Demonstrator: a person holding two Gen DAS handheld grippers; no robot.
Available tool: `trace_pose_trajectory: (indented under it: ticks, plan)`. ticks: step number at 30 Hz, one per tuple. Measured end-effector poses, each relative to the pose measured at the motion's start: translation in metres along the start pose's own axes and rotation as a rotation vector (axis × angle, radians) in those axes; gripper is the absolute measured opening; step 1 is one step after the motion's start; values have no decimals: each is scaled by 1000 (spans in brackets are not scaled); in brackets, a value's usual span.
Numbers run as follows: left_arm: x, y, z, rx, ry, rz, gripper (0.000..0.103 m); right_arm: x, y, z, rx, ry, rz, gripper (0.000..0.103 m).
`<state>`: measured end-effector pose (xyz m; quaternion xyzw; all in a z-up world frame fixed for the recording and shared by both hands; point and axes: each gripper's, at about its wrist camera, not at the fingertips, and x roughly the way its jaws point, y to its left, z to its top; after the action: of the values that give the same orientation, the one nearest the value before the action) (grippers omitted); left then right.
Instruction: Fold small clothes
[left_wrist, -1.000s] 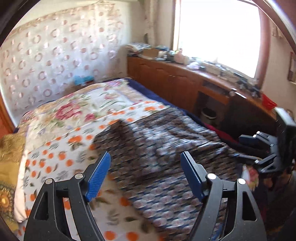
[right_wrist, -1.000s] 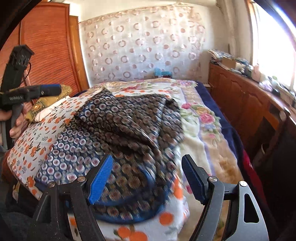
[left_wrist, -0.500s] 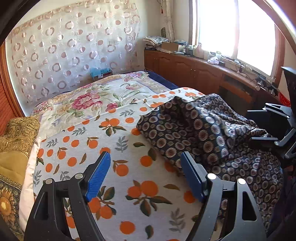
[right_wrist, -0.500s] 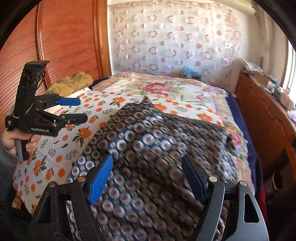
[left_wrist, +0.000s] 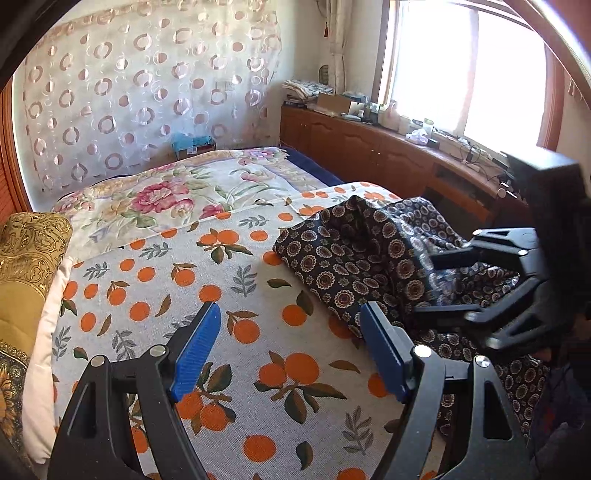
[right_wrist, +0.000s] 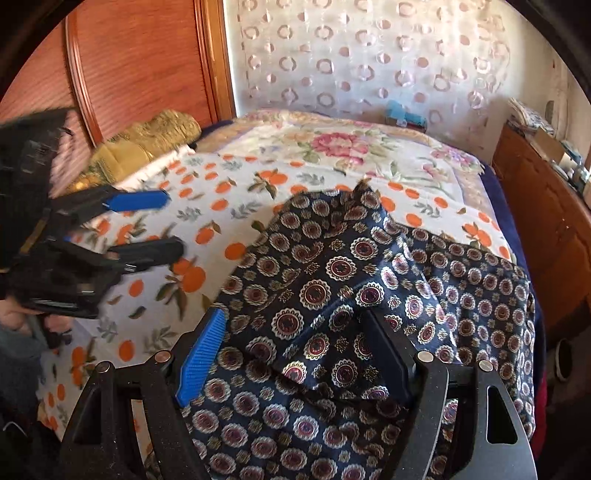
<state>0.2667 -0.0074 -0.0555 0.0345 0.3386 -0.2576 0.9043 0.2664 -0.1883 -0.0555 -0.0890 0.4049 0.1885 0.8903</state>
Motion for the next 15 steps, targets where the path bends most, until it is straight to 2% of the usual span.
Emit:
trace_pose_trajectory:
  ticks: [1,2,3,4,6,9,15]
  plan:
    - [-1,0,-1,-1,-1,-4,78,4,-3,-1,-4,20,-3,59]
    - [-1,-1,-1,1,0,-6,78,6,-5,-1,-11,34,-2,39]
    - [-1,-1,-1,3,1,-8,78,6,-8,-1,-21,44,-2,12]
    - [0,-2,-2,5,2,-10,78,6,-9,2,-27,45,-2,6]
    - [1,-4,-3,14,7,-17,78,0,-19,4,-35,45,18,5]
    - [3,-8,-4,24,13,-23,78,-19,-41,12,-60,26,-43,4]
    - [7,-10,-6,35,26,-24,78,-38,-121,41,-55,14,-274,5]
